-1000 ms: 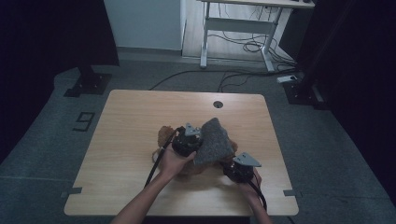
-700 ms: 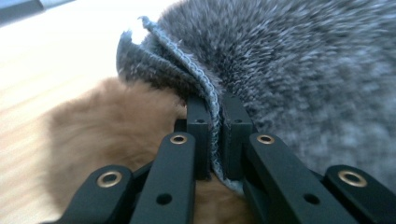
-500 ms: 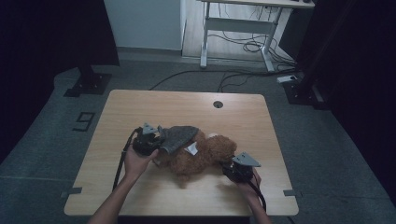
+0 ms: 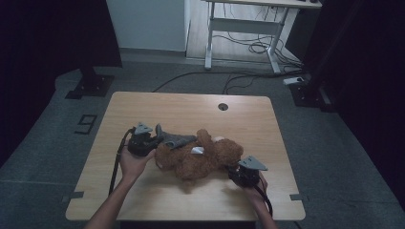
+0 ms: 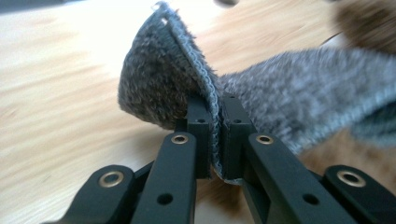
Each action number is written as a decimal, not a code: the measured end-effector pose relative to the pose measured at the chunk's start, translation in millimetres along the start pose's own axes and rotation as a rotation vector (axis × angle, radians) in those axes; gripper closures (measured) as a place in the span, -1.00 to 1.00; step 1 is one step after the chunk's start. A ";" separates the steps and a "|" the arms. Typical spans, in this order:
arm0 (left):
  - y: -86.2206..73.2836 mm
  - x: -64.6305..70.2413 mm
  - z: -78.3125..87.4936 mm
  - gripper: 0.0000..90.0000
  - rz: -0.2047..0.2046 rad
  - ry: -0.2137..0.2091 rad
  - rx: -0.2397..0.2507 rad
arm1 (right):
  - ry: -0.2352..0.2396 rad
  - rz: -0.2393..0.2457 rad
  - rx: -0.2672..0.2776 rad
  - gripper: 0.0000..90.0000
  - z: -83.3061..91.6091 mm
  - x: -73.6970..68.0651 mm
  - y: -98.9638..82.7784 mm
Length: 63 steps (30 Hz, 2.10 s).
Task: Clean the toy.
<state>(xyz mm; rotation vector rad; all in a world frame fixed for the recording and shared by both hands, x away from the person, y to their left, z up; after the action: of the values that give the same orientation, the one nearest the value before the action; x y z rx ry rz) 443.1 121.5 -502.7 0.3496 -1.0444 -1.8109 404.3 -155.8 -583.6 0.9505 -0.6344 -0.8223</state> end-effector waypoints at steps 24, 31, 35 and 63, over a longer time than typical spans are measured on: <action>7.9 97.3 -24.1 0.87 -0.201 -0.099 -0.060 | -0.008 -0.016 -0.003 0.12 -0.7 -1.1 2.4; -15.9 43.3 -9.1 0.88 -0.110 -0.035 -0.050 | -0.010 -0.017 -0.002 0.12 -0.2 -1.7 2.5; -24.8 15.9 -5.2 0.88 -0.075 0.006 -0.062 | -0.007 -0.023 -0.001 0.11 0.2 -1.5 1.6; 66.9 170.9 16.8 0.88 -0.120 -0.379 0.101 | -0.009 -0.037 -0.001 0.11 -1.2 0.0 1.8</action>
<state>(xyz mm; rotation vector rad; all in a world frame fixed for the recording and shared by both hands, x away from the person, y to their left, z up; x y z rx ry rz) 390.8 -26.1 -405.3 0.1312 -1.4054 -1.9829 405.8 -154.6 -582.6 0.9606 -0.6258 -0.8600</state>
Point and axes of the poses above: each handheld gripper's, and its own axes: z roughly backward along the jaws, y roughly out of its top, x roughly to its right, the point moved 10 cm from there along -z, roughly forward along the jaws, and after that the axes turned 7 degrees about z, right-handed, at the moved point
